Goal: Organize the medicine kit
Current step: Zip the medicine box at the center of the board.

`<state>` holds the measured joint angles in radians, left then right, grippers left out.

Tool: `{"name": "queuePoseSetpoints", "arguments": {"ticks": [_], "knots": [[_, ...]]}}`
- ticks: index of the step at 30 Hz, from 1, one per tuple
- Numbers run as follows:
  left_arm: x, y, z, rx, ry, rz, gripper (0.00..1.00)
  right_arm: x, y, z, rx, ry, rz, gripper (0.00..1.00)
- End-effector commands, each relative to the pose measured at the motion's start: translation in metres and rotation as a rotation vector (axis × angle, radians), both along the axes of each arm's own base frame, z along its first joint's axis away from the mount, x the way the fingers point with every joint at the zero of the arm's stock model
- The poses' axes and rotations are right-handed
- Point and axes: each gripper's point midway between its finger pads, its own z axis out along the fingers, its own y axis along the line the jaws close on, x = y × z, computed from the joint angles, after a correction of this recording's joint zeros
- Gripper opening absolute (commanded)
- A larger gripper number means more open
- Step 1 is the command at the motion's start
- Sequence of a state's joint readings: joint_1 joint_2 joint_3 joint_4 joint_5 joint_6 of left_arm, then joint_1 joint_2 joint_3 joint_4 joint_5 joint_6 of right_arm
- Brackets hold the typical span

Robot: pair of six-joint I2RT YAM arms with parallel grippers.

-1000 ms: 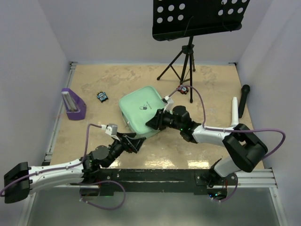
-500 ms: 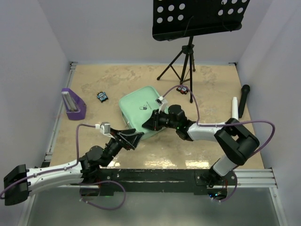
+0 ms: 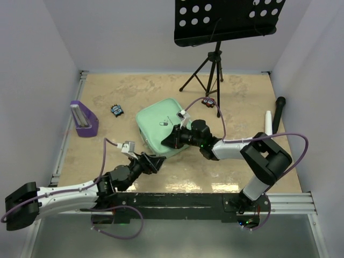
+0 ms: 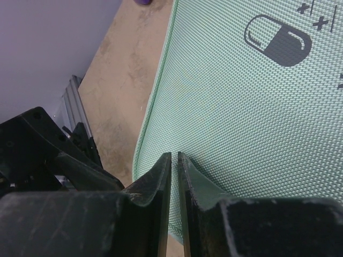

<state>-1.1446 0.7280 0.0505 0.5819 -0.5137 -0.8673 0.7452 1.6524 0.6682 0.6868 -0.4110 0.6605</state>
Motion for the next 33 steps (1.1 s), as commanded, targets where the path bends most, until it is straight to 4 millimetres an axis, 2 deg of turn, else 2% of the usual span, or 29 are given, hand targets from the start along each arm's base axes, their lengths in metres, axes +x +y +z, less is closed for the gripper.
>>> {"name": "queuePoseSetpoints", "arguments": {"ticks": [1, 7, 12, 18, 27, 33], "knots": [[-0.018, 0.054, -0.110, 0.173, 0.148, 0.061, 0.77, -0.006, -0.015, -0.048, -0.129, 0.062, -0.023, 0.16], [-0.021, 0.050, -0.108, 0.183, 0.120, 0.021, 0.77, -0.006, -0.013, -0.054, -0.125, 0.078, -0.020, 0.16], [-0.018, 0.046, -0.109, 0.248, 0.121, 0.011, 0.72, -0.004, -0.009, -0.056, -0.127, 0.084, -0.013, 0.16], [-0.014, 0.051, -0.113, 0.273, 0.135, 0.051, 0.70, -0.002, -0.010, -0.054, -0.139, 0.073, -0.012, 0.15], [-0.004, 0.055, -0.103, 0.269, 0.074, 0.097, 0.70, -0.006, -0.011, -0.059, -0.137, 0.084, -0.006, 0.15], [0.002, 0.050, -0.096, 0.282, 0.045, 0.099, 0.70, -0.006, -0.010, -0.055, -0.133, 0.079, -0.003, 0.15]]}}
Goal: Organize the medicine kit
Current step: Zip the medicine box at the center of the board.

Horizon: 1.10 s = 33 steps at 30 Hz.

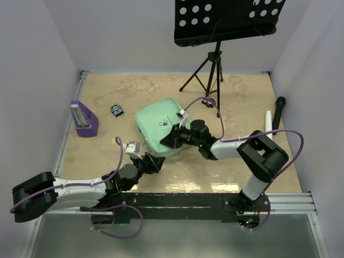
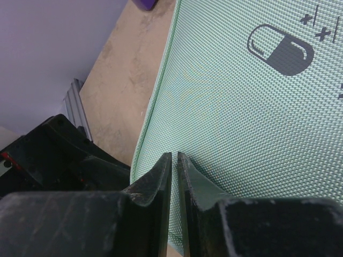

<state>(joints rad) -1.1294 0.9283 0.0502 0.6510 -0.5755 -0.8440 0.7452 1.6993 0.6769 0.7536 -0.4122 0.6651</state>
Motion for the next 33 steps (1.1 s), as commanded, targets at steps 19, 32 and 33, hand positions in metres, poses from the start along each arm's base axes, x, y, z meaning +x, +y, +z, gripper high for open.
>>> {"name": "queuePoseSetpoints", "arguments": {"ticks": [19, 32, 33], "knots": [[-0.004, 0.033, -0.053, 0.150, -0.015, -0.004, 0.64, -0.013, -0.017, -0.049, -0.150, 0.096, 0.001, 0.15], [-0.003, 0.023, -0.050, 0.161, -0.035, -0.041, 0.56, -0.014, -0.017, -0.050, -0.150, 0.098, 0.005, 0.14], [-0.003, 0.021, -0.050, 0.161, -0.038, -0.046, 0.55, -0.014, -0.016, -0.049, -0.149, 0.095, 0.006, 0.15]]}}
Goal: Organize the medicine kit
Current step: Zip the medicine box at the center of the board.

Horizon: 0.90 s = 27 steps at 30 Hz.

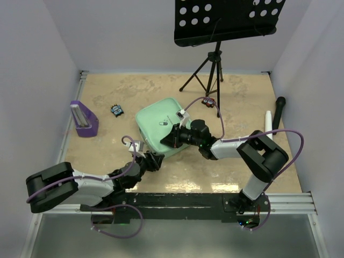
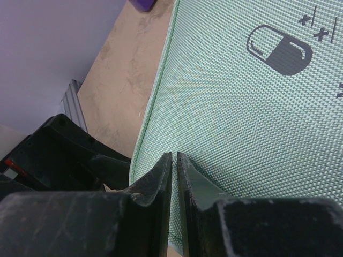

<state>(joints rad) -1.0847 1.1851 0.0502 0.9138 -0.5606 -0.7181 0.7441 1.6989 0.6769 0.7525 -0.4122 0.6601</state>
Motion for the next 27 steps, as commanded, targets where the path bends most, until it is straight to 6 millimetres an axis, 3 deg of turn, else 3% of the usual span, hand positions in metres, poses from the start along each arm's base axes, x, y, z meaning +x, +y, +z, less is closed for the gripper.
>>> {"name": "queuePoseSetpoints", "arguments": {"ticks": [1, 27], "knots": [[-0.0196, 0.0228, -0.0335, 0.059, 0.024, -0.051, 0.53, -0.0142, -0.0168, -0.0499, -0.149, 0.101, 0.004, 0.15], [-0.0164, 0.0212, -0.0259, 0.047, -0.003, -0.046, 0.26, -0.0173, -0.0171, -0.0517, -0.148, 0.107, 0.012, 0.14]]}}
